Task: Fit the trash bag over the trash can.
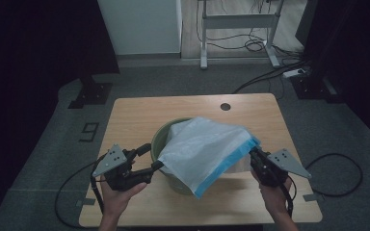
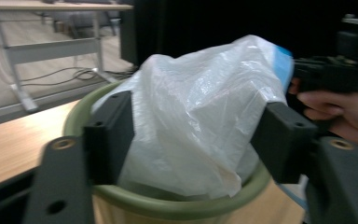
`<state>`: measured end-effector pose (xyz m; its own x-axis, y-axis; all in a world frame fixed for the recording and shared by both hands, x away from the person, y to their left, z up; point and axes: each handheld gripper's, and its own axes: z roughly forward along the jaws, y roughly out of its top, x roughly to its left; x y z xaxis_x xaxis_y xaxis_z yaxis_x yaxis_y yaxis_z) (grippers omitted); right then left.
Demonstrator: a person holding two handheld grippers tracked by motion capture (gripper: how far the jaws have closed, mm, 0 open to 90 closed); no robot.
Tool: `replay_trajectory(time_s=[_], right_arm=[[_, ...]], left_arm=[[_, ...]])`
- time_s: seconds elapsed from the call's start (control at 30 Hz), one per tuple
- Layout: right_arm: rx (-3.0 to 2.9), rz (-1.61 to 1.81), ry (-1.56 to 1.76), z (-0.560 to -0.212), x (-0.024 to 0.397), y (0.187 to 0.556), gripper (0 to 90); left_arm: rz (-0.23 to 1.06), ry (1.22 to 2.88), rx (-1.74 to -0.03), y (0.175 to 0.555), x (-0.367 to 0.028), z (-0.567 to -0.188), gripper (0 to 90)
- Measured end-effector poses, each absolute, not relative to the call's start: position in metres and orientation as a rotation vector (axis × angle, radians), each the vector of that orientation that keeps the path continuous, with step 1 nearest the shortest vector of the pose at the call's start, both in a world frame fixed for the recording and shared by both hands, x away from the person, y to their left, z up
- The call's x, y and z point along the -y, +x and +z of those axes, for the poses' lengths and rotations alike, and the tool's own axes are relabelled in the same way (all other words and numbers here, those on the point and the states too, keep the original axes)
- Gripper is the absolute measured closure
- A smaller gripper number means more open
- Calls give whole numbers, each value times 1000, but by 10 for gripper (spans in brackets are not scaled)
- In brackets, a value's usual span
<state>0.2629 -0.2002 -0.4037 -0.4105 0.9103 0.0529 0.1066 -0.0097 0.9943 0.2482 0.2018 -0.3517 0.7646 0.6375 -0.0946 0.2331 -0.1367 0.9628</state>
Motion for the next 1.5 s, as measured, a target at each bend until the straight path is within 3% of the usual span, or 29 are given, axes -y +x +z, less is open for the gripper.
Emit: replay_trajectory(time_s=[0.17, 0.3, 0.63, 1.03, 1.5], right_arm=[[-1594, 1488, 1076, -399, 203, 265, 893], [-1600, 1481, 1079, -398, 206, 267, 892], [-1642, 1490, 1033, -384, 188, 277, 893], [-1664, 1501, 1011, -378, 175, 282, 893], [-1667, 1502, 1015, -379, 175, 282, 893]], left_arm=[[354, 1703, -648, 246, -208, -348, 212], [338, 1706, -651, 249, -213, -346, 212], [349, 1833, -618, 266, -176, -339, 322], [335, 1912, -630, 281, -146, -341, 351], [311, 1970, -654, 297, -115, -351, 462]])
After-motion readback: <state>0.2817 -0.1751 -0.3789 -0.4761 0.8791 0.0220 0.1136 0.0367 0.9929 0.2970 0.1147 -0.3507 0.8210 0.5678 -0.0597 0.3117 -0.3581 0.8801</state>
